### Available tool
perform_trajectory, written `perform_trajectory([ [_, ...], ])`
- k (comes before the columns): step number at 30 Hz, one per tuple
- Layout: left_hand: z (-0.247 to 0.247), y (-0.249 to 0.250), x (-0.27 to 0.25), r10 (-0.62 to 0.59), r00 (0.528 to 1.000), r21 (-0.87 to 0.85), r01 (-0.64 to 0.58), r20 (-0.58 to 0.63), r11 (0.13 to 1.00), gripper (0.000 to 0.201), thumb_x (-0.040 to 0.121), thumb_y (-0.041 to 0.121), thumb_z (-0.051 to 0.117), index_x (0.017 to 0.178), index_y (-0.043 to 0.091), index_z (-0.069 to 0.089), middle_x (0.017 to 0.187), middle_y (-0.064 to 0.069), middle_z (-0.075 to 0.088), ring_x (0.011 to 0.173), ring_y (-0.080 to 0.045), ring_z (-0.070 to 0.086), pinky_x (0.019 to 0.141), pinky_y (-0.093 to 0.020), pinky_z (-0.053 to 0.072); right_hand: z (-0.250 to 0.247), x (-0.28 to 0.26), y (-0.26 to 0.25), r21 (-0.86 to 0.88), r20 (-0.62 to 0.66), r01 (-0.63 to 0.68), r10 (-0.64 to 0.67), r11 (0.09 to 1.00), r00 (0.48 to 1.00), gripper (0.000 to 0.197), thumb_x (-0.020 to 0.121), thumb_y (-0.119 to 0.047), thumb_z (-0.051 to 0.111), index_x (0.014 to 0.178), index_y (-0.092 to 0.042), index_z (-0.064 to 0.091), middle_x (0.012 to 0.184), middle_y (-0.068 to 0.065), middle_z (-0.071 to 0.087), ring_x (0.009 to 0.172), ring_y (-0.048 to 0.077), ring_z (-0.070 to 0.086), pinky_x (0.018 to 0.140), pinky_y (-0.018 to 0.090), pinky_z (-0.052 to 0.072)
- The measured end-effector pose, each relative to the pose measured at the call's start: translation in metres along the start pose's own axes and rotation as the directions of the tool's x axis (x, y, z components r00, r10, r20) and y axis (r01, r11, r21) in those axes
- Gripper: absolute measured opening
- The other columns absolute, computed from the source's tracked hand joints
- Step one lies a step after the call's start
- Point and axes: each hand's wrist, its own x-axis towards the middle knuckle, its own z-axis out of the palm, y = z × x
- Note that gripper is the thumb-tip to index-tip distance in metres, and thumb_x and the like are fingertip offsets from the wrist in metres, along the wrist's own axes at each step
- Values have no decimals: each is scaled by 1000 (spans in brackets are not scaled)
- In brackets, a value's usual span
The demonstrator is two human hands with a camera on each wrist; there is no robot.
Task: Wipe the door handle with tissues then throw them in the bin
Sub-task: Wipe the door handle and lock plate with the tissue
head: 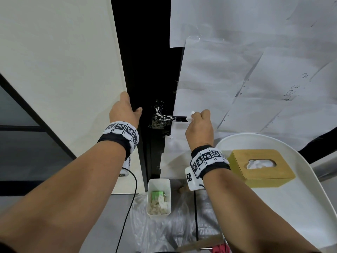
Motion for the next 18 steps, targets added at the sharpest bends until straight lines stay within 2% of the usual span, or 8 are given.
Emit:
perform_trajectory([
  [6,-1,1,0,-3,1000,3,3,-5,1000,37,85,30,68,100,9,41,74,-10,55,63,-28,50,54,-32,36,4,-1,0,35,-59,54,-52,998,997,13,79,10,55,89,4,62,95,22,53,56,35,50,48,33,46],
  [11,-1,2,-1,-4,1000,3,4,-3,1000,36,85,29,68,100,9,41,73,-9,55,63,-28,51,54,-32,37,6,-3,-9,42,-17,61,-61,997,998,14,79,9,51,85,3,61,94,19,52,54,30,42,48,34,46],
  [15,-1,2,-1,-7,1000,5,7,1,1000,37,85,30,68,100,10,41,73,-9,55,63,-29,51,54,-32,37,8,0,-22,84,79,68,-74,994,994,17,78,10,49,86,2,61,94,17,51,61,34,52,54,36,48],
  [18,-2,2,-1,-4,1000,0,4,4,1000,37,85,30,68,100,10,41,74,-10,55,63,-29,51,54,-33,38,6,3,-30,226,148,89,-124,970,981,14,83,7,52,84,-2,64,92,13,52,70,28,56,64,31,48],
])
